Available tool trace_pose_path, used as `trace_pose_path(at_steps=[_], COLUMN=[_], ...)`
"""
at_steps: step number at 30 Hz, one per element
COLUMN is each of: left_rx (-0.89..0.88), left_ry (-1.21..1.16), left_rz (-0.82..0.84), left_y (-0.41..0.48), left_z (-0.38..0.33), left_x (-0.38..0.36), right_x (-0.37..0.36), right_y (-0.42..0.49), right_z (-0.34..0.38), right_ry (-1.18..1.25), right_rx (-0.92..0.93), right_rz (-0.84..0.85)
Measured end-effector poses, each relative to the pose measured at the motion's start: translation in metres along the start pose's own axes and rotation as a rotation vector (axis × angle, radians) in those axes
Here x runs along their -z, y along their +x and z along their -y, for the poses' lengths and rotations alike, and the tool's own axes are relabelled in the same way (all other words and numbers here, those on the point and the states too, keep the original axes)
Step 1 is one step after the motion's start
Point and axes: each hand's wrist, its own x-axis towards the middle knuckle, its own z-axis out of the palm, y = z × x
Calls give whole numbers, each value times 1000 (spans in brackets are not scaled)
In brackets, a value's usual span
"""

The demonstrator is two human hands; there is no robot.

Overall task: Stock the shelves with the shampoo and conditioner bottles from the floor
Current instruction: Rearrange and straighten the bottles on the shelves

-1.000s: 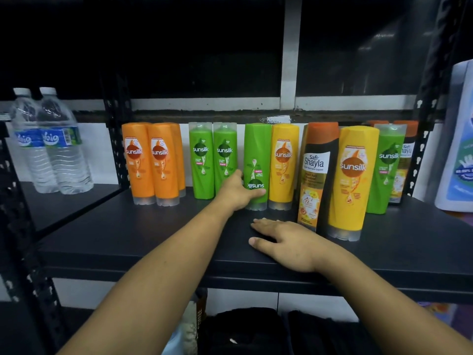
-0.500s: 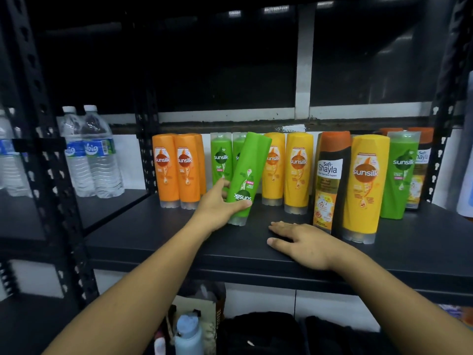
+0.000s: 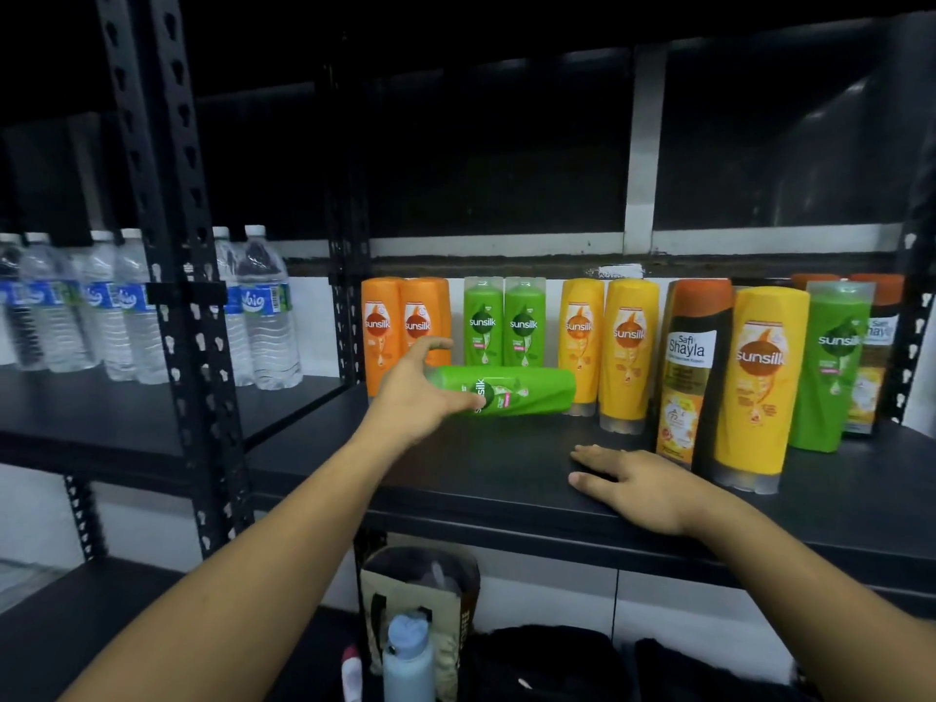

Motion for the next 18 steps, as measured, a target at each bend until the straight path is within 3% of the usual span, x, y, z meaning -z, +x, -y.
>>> trace_pose_path(at_steps=[13, 18], left_rx=[-5, -37], left_ry=[-273, -390], left_rz=[-95, -19], left_y=[16, 37], left_z=[-52, -65], left_x=[-18, -39], right_x=[-1, -1], right_y=[0, 1], right_z=[-3, -4], right_ry=[-17, -22], right_rx=[16, 19], right_rz=[-2, -14])
